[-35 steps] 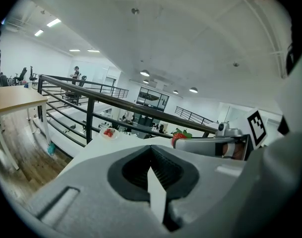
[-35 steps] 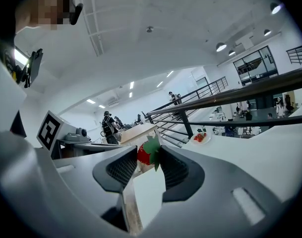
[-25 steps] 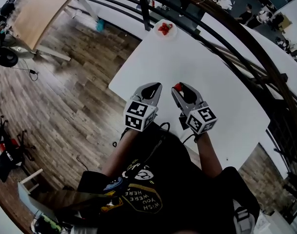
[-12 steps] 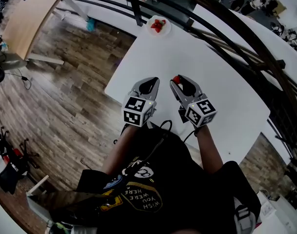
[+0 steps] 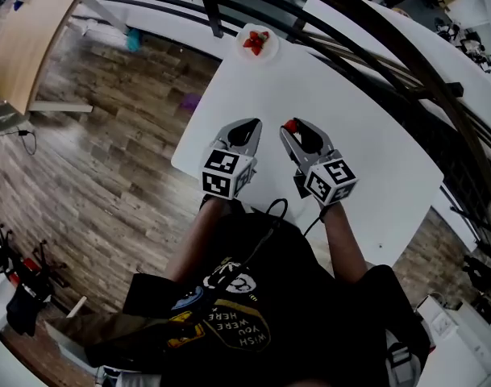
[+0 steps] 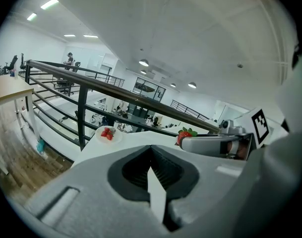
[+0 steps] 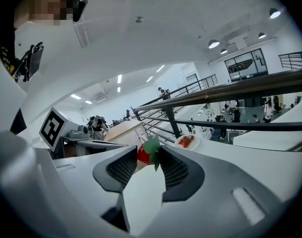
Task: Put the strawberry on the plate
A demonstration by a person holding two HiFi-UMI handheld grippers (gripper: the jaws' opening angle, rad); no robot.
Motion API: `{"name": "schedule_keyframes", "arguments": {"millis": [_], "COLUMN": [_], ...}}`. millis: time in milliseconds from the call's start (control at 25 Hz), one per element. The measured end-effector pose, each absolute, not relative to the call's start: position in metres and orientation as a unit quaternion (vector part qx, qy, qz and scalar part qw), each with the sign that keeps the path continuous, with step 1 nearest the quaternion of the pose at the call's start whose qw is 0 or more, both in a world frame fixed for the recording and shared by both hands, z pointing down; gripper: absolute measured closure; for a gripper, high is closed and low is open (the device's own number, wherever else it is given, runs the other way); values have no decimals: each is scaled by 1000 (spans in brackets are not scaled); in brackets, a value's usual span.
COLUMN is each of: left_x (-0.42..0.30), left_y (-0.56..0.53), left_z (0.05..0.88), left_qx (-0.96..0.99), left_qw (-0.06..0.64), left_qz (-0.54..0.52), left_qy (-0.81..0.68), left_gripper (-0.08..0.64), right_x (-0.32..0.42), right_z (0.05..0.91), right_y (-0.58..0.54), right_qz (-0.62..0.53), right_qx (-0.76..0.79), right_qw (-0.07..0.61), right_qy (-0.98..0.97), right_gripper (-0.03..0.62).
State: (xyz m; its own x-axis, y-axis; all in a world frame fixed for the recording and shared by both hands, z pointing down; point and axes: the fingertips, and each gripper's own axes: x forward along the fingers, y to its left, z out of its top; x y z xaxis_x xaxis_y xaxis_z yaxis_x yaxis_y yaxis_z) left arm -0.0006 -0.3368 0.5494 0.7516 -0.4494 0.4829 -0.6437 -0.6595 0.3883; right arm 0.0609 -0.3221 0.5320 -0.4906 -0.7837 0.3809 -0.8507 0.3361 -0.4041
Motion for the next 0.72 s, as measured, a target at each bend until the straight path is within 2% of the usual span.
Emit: {"name": "schedule_keyframes", "arguments": {"millis": [720], "left_x": [1], "left_y": [-430], "left_z": [605], "left_qx": [893], "left_qw": [299], "left_qz": [204], "left_qy": [-267], "left_gripper": [555], "right_x": [53], "right_z": [584], "right_y": [-427], "right_qz": [299], "right_qx": [522], "right_qw": [91], "right_qy": [-793], "right_gripper": [440]}}
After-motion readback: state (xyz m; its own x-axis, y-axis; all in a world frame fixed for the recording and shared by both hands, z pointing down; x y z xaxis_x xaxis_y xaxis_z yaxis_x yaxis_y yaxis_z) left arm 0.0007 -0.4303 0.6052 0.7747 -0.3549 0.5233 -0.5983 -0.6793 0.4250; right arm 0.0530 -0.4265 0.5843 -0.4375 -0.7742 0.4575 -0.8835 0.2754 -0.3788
